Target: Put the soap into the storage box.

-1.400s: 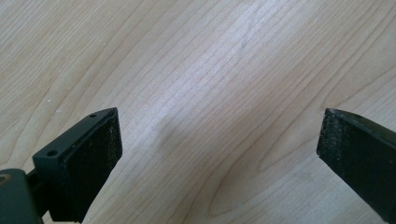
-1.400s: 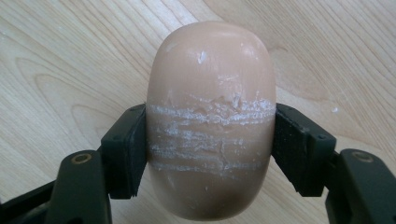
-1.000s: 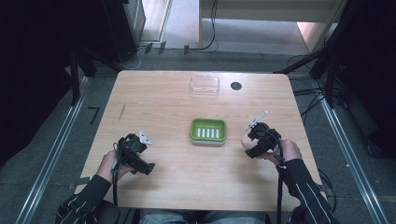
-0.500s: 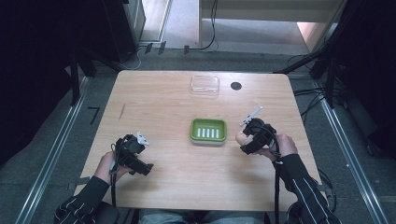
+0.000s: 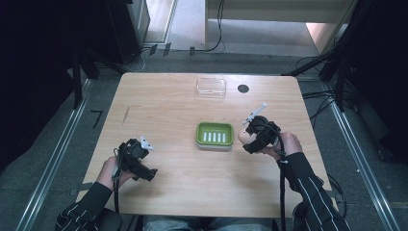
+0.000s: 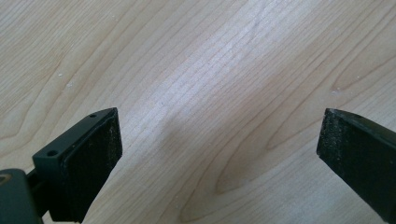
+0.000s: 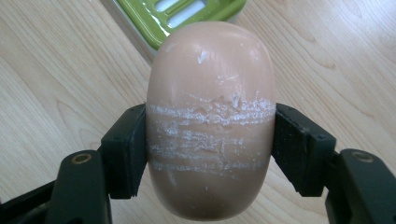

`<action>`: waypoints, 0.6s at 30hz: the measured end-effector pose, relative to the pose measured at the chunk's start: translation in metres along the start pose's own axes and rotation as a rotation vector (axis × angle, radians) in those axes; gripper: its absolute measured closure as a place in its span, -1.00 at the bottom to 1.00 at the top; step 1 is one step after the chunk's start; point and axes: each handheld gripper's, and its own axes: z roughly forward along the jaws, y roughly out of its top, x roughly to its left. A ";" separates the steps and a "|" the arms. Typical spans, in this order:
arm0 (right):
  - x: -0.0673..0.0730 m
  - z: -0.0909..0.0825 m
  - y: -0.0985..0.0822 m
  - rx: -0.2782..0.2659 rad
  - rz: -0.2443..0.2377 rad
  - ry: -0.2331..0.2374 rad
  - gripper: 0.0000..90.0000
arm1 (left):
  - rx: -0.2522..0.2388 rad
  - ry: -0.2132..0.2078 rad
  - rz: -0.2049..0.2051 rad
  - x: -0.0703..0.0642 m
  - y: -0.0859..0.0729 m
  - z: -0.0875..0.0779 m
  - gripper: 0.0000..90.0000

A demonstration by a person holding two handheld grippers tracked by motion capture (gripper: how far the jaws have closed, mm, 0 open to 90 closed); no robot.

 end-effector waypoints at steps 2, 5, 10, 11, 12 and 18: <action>0.000 0.000 0.003 -0.007 -0.004 0.004 -0.25 | 0.000 0.003 -0.004 0.000 -0.001 0.000 -0.99; 0.001 -0.001 0.006 -0.008 -0.013 0.008 -0.25 | 0.000 0.003 -0.003 0.000 -0.001 -0.001 -0.99; 0.003 0.000 0.015 -0.014 -0.038 0.012 -0.25 | 0.003 0.003 -0.006 0.001 -0.003 -0.001 -0.99; 0.003 0.000 0.017 -0.013 -0.048 0.010 -0.25 | 0.002 0.002 -0.007 0.001 -0.003 -0.001 -0.99; 0.003 0.001 0.019 -0.016 -0.052 0.010 -0.25 | 0.002 0.004 -0.007 0.001 -0.003 -0.001 -0.99; 0.004 0.000 0.028 -0.027 -0.072 0.010 -0.25 | -0.001 0.010 -0.012 0.002 -0.006 -0.003 -0.99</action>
